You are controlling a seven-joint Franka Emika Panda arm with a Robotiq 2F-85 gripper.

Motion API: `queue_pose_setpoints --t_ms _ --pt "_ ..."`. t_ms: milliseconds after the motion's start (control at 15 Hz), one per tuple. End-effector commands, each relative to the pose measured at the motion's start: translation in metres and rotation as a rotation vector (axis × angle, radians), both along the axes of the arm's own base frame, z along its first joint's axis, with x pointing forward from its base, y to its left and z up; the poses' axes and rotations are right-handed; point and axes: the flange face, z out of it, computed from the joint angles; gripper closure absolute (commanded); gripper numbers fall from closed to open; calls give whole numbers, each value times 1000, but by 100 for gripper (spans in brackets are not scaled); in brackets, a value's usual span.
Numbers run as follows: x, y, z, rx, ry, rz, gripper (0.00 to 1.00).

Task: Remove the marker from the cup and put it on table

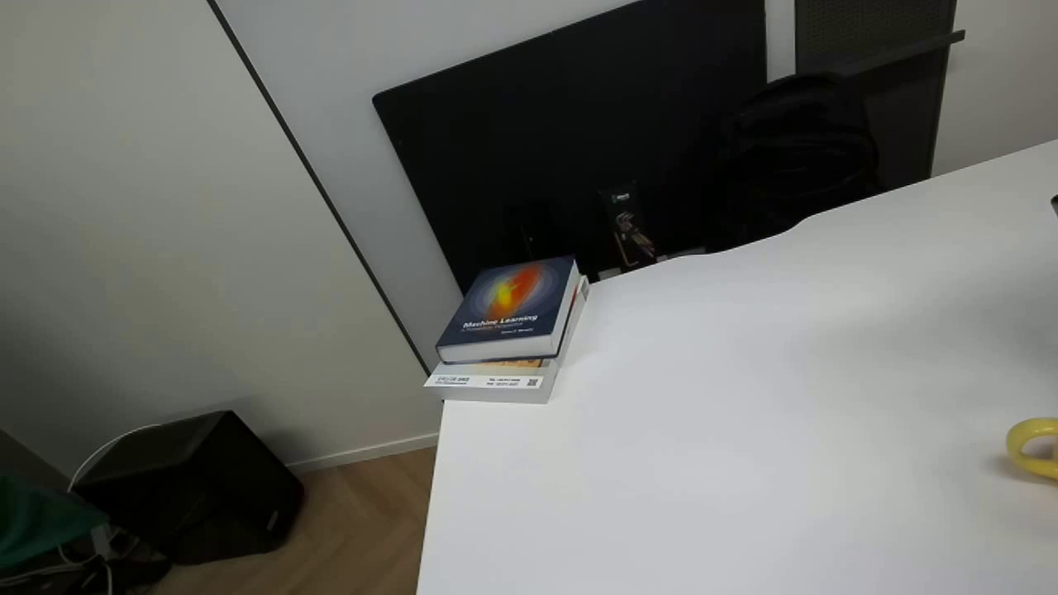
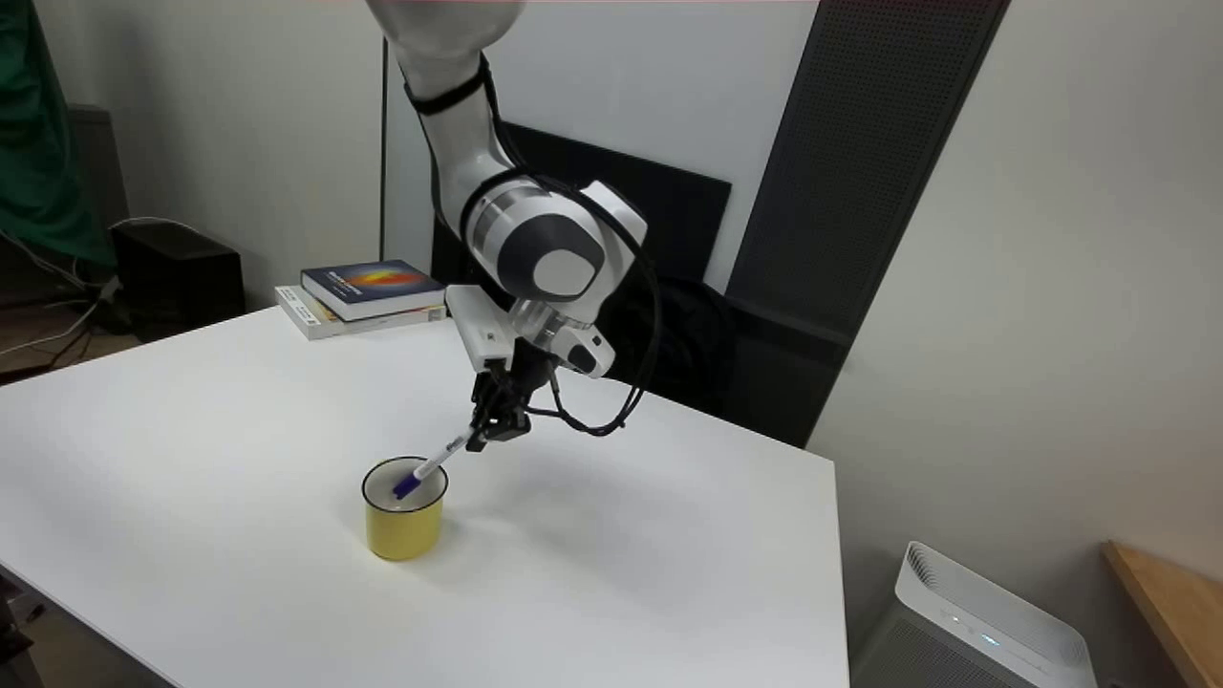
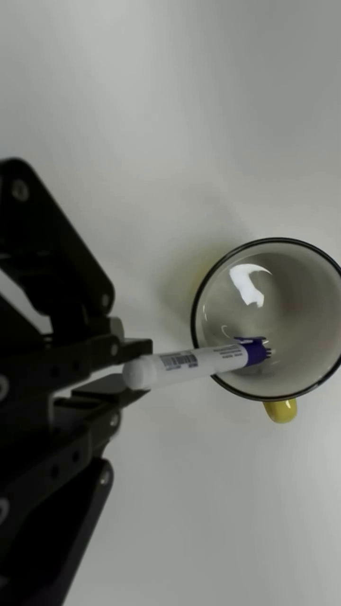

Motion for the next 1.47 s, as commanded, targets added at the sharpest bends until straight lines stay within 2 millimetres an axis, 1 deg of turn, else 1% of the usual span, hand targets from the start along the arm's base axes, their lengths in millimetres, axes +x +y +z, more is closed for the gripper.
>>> queue_pose_setpoints --t_ms 0,400,600,733,867,1133,1400 --pt "13 -3 29 -61 -21 -3 96" --pt "33 -20 77 -148 -103 2 96" --pt "38 -31 93 -190 -130 -11 96" --pt "39 -41 98 -222 -137 -26 96" --pt "39 -52 96 -250 -130 -40 96" --pt "36 -82 77 -290 -87 -98 96" --pt "36 -116 56 -312 -53 -230 96"
